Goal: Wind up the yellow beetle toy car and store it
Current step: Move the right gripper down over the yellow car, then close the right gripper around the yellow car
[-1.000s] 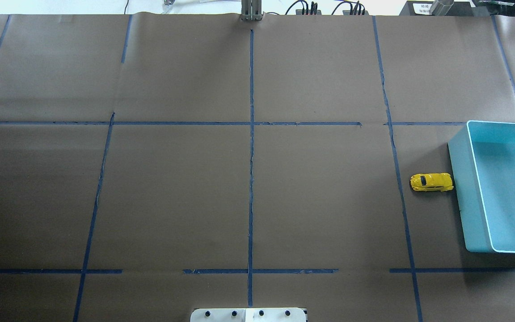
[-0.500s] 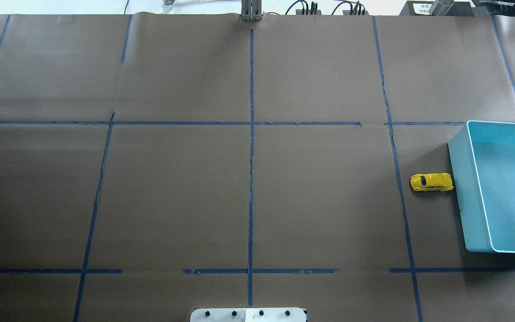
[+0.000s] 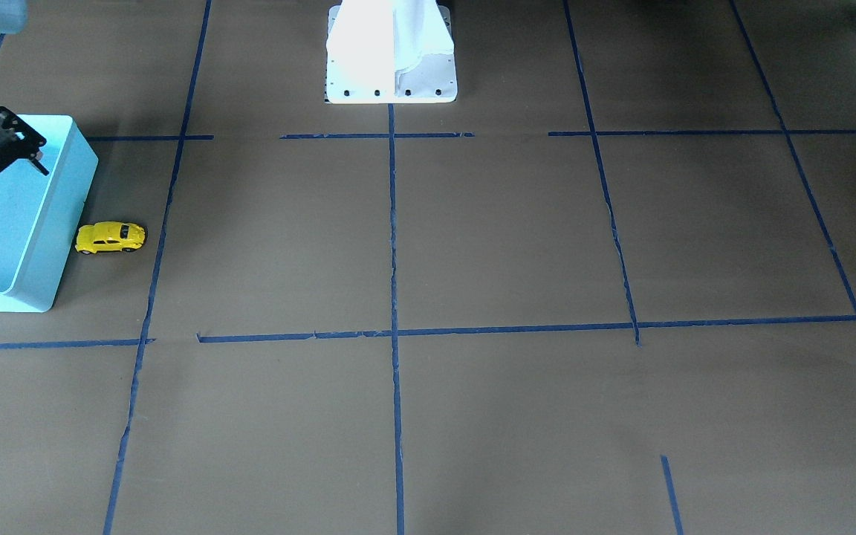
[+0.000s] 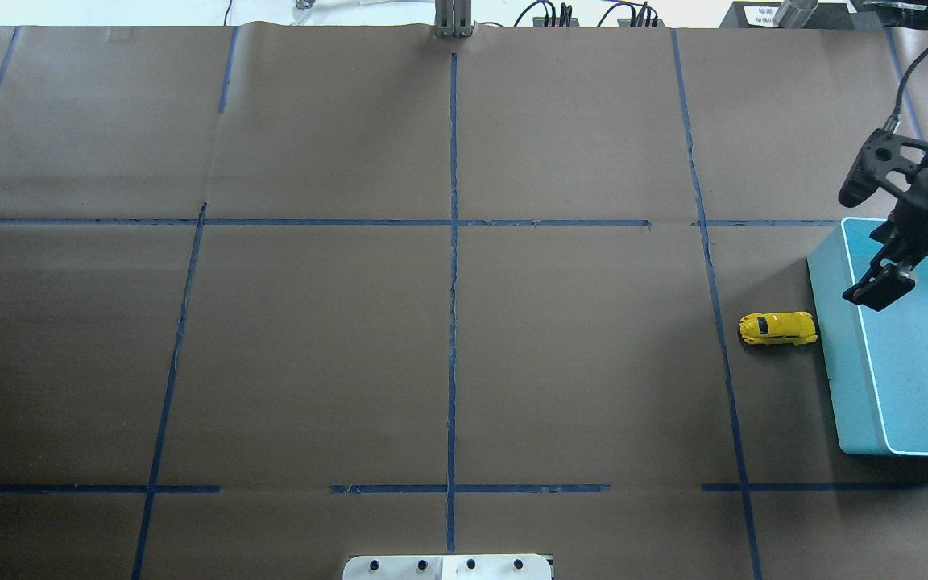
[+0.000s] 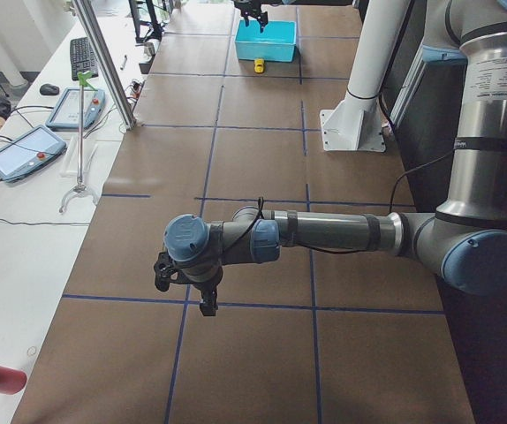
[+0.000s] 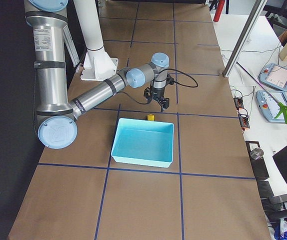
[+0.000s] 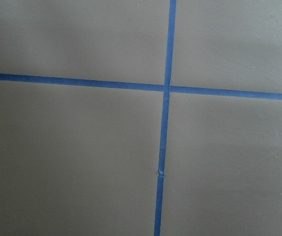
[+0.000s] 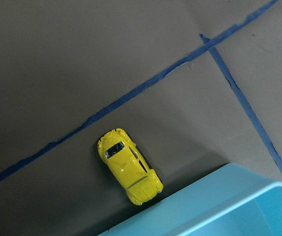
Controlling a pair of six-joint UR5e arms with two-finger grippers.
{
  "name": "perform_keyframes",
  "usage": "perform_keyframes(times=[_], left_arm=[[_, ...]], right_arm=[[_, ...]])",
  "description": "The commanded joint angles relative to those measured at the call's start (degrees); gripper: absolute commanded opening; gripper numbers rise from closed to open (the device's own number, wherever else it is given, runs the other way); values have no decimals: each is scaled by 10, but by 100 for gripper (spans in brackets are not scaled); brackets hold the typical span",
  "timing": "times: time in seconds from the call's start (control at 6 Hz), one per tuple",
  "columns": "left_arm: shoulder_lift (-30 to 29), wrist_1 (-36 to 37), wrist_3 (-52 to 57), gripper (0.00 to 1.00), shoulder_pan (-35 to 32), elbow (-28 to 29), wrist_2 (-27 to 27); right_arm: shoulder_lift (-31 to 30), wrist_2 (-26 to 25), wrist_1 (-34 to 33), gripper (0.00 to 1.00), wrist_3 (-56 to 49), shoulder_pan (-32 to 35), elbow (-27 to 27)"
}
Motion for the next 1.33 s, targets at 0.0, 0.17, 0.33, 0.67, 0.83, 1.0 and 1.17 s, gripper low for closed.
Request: perform_keyframes(times=[0.0,0.17,0.33,0.67,0.83,1.0,1.17], left_arm=[[0,0,0,100,0,0,-1],[0,0,0,100,0,0,-1],[0,0,0,100,0,0,0],[0,0,0,100,0,0,0],[0,0,0,100,0,-1,0],[0,0,0,100,0,-1,-1],[0,0,0,100,0,-2,0]], right_arm=[[2,-93,1,100,-67,-79,3],[4,-99,3,100,-71,-107,-19],[5,-102,4,100,-79,-120,-29],[-1,-150,65,100,-79,-158,-75],[-3,-149,117,100,-79,-158,-108],[-1,-148,129,100,-76,-158,-121],[0,-147,130,100,-77,-158,-120]])
